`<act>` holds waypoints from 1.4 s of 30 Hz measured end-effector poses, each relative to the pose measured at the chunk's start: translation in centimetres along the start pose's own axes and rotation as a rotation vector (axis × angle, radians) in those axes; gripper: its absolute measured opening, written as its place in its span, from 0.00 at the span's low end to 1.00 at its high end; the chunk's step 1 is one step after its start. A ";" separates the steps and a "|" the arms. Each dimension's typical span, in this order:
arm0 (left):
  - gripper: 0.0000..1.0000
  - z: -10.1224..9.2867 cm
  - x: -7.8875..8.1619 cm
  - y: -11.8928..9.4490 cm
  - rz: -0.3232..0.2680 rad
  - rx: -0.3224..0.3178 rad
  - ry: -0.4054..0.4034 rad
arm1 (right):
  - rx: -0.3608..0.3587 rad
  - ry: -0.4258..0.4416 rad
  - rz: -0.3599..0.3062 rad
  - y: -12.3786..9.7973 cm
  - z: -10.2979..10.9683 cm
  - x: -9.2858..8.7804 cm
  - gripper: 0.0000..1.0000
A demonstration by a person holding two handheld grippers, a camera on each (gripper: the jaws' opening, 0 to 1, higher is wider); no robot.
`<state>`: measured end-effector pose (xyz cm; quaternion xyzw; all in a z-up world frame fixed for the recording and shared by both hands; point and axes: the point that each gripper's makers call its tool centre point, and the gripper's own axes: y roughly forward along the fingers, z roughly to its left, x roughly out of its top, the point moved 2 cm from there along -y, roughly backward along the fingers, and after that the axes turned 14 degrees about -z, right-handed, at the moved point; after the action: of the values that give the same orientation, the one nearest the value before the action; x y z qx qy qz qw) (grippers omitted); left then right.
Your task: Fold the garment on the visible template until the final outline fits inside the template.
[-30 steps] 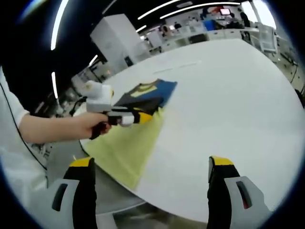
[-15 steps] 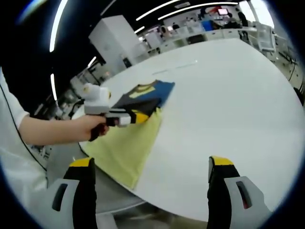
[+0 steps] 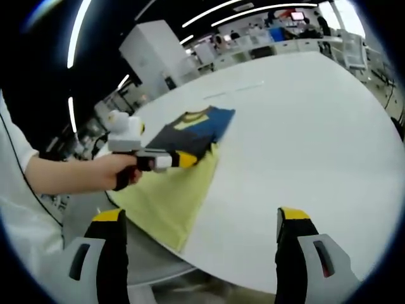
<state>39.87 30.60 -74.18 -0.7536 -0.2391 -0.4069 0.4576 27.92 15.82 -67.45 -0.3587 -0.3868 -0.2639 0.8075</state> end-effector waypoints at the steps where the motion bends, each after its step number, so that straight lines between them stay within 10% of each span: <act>1: 0.00 -0.1 -0.1 -0.1 0.002 -0.001 -0.003 | 0.001 0.000 0.000 0.0 0.0 0.0 0.98; 22: 0.05 -0.4 -0.7 -0.6 0.039 -0.073 -0.015 | 0.012 -0.016 0.003 0.5 1.4 0.2 0.98; 42: 0.29 1.2 -1.1 -5.8 0.058 -0.157 -0.017 | 0.035 -0.042 -0.004 1.8 5.8 -0.2 0.98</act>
<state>35.51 34.41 -72.56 -0.7970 -0.1885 -0.4047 0.4067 26.55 21.46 -65.70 -0.3492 -0.4089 -0.2510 0.8049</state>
